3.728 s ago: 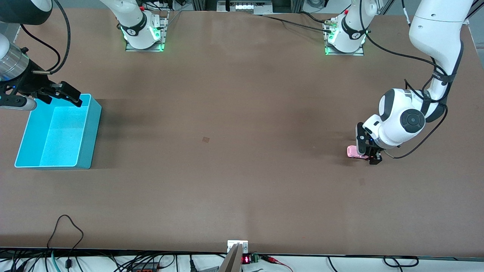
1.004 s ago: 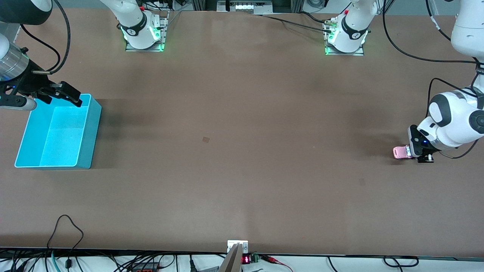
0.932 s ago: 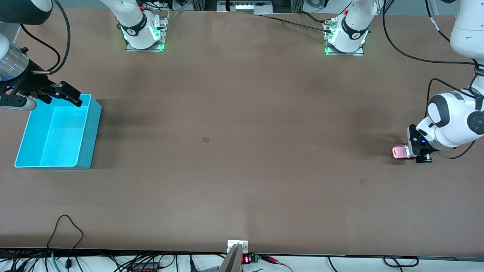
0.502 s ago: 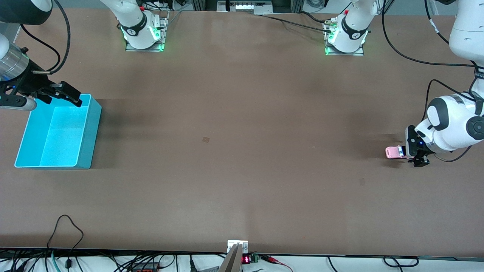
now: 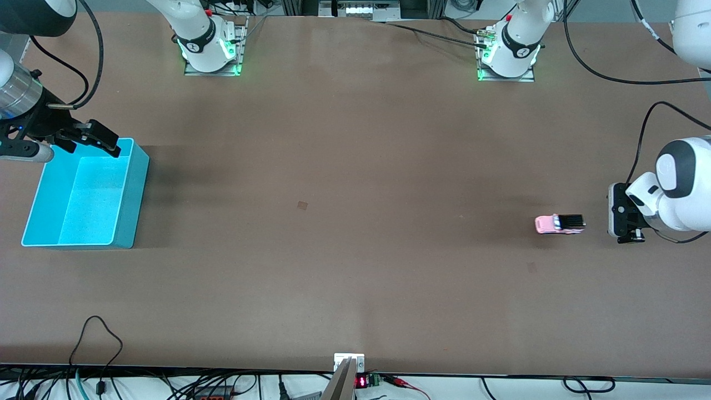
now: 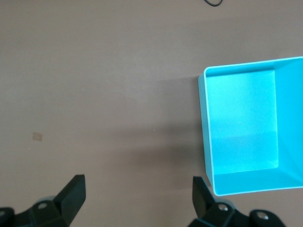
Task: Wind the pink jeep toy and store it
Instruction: 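Open the left gripper and lift it off the jeep, then raise the left gripper away as the jeep rolls toward the bin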
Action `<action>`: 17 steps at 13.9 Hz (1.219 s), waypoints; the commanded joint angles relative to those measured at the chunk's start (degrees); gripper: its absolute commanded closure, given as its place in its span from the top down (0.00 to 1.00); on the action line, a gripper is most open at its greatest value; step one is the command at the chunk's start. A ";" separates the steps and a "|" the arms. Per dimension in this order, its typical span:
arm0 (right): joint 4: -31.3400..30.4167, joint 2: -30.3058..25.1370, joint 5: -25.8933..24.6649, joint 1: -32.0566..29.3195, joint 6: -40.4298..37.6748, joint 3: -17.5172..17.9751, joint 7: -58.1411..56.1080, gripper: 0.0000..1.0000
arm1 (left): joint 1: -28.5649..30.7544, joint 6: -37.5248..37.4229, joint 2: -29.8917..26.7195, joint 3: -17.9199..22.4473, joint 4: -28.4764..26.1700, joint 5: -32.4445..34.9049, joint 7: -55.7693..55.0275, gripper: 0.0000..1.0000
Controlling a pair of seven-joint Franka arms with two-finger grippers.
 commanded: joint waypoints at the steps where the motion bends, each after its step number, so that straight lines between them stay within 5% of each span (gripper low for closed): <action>1: -1.04 -1.13 0.26 -0.41 0.39 0.17 -0.58 1.00 | -3.43 -9.02 0.45 0.04 6.22 1.09 -7.36 1.00; 11: -1.04 -1.04 0.26 -0.41 0.48 0.08 -0.67 1.00 | -5.81 -26.35 -3.59 -12.87 16.85 0.47 -59.11 1.00; 13: -1.04 -1.04 0.26 -0.41 0.48 0.08 -0.67 1.00 | -8.78 -25.75 -7.27 -11.74 15.90 -0.40 -64.32 1.00; 17: -1.13 -1.04 0.26 -0.41 0.48 0.08 -0.67 1.00 | -17.84 -18.14 -17.80 2.99 6.88 -9.87 -78.81 1.00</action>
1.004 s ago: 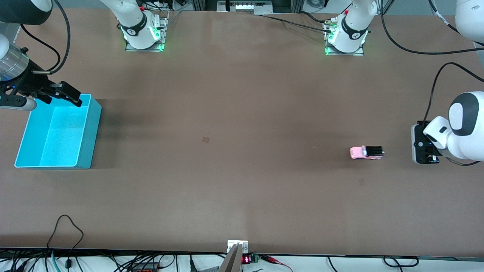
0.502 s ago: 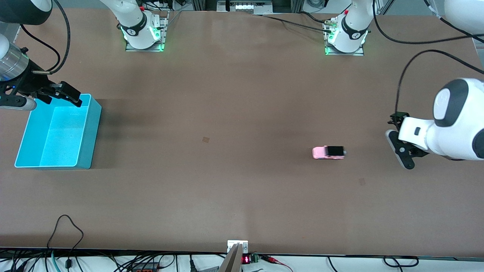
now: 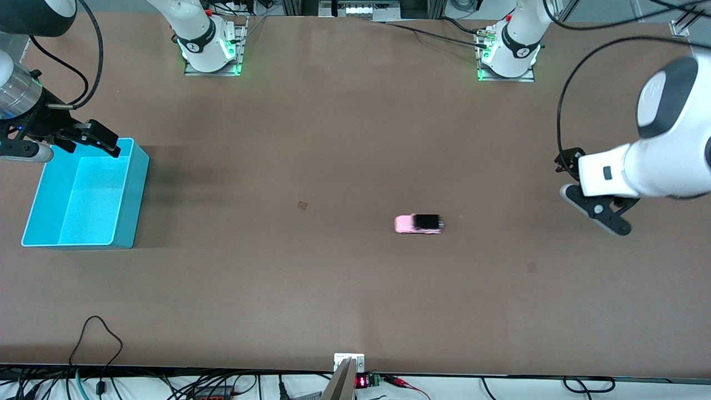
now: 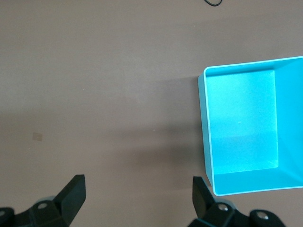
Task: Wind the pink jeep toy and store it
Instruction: 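Raise the left gripper away as the jeep rolls toward the bin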
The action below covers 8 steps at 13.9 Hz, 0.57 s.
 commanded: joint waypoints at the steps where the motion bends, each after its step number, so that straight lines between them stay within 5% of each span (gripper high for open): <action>1: -1.10 -1.05 0.26 -0.38 0.48 0.10 -0.67 1.00 | -5.43 9.42 -10.41 10.70 -12.00 -6.25 -9.37 1.00; 5: -1.10 -1.05 0.26 -0.38 0.48 0.10 -0.67 1.00 | -10.10 16.75 -19.13 14.51 -20.64 -3.64 -29.85 1.00; 8: -1.10 -1.05 0.26 -0.38 0.48 0.10 -0.67 1.00 | -9.14 16.32 -19.67 14.51 -21.62 -3.10 -27.44 1.00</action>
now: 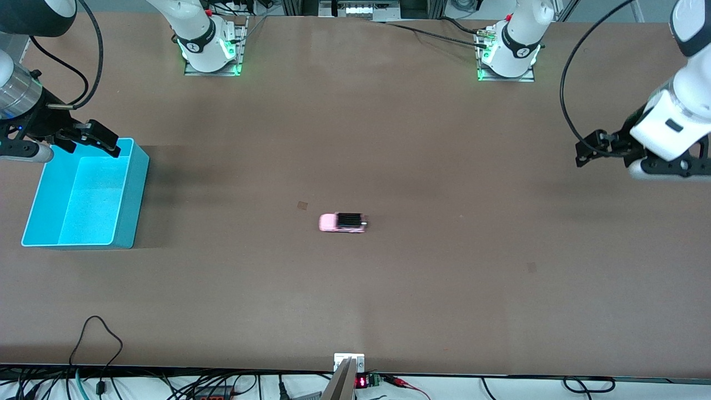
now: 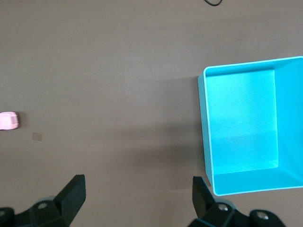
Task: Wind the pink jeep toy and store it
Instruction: 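Raise the left gripper away as the jeep rolls toward the bin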
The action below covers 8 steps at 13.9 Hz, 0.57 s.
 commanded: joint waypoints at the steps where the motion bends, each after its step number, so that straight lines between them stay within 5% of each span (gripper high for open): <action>1: -1.08 -1.04 0.26 -0.37 0.48 0.11 -0.66 1.00 | -0.31 0.53 -1.57 1.00 -2.81 1.18 2.34 1.00; 8: -1.08 -0.69 0.26 -0.37 -0.22 0.11 -0.75 1.00 | -0.22 -4.05 -0.96 0.82 -0.52 2.32 6.76 1.00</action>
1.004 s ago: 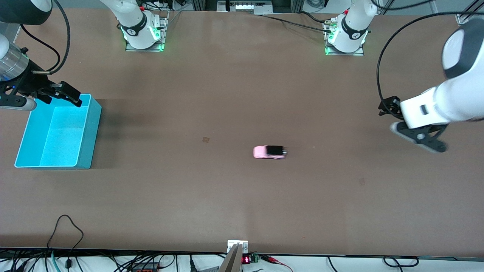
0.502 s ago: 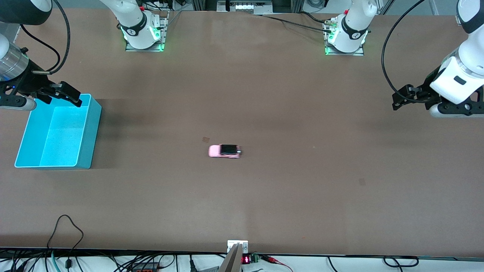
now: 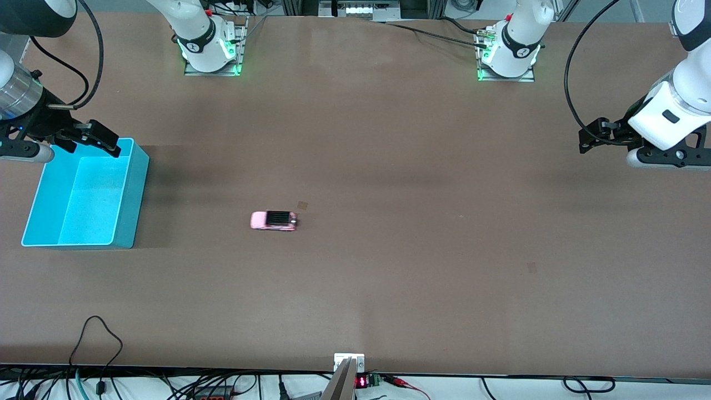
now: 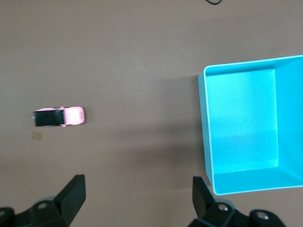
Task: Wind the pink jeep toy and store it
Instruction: 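Raise the left gripper away as the jeep rolls toward the bin, then move the right gripper down over the stopped pink jeep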
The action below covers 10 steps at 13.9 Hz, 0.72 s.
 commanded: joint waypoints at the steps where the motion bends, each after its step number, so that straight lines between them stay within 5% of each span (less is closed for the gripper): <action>1: -0.90 -0.63 0.26 -0.11 -0.19 0.20 -0.99 1.00 | -0.41 -1.09 -0.39 0.01 0.64 0.93 1.76 1.00; 10: -0.38 6.31 -0.18 4.98 -0.46 1.08 -15.20 1.00 | -0.32 -2.23 -0.31 0.00 1.78 0.76 7.74 1.00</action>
